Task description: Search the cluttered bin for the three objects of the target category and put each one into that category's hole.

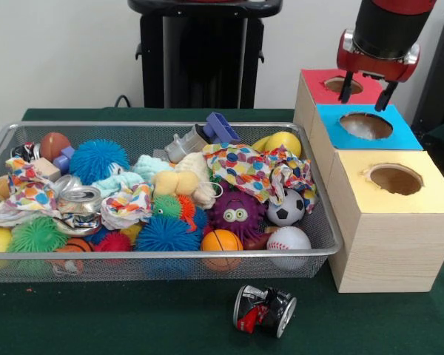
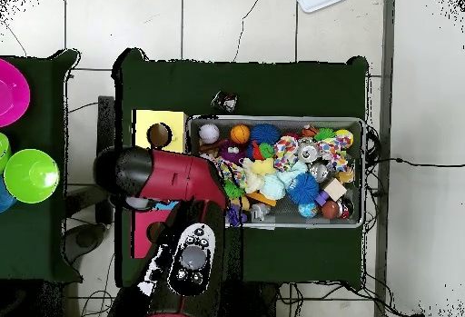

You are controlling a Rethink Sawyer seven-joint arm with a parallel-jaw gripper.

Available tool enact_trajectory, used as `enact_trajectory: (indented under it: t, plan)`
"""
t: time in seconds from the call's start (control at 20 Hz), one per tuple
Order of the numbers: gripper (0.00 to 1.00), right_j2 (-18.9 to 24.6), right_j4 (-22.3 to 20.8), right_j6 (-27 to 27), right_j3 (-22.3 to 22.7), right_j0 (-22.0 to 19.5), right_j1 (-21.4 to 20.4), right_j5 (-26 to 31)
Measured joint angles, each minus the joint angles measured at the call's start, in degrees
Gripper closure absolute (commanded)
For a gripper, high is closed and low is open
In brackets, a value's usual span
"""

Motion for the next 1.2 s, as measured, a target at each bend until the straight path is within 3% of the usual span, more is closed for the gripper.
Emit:
enact_trajectory:
  t: [0.8, 1.2]
  plan:
    - [0.00, -0.6, 0.0, 0.0, -3.2, -0.1, 0.6, 3.4]
    - [0.00, -0.7, -5.0, 0.0, -6.2, -3.2, 0.6, 5.9]
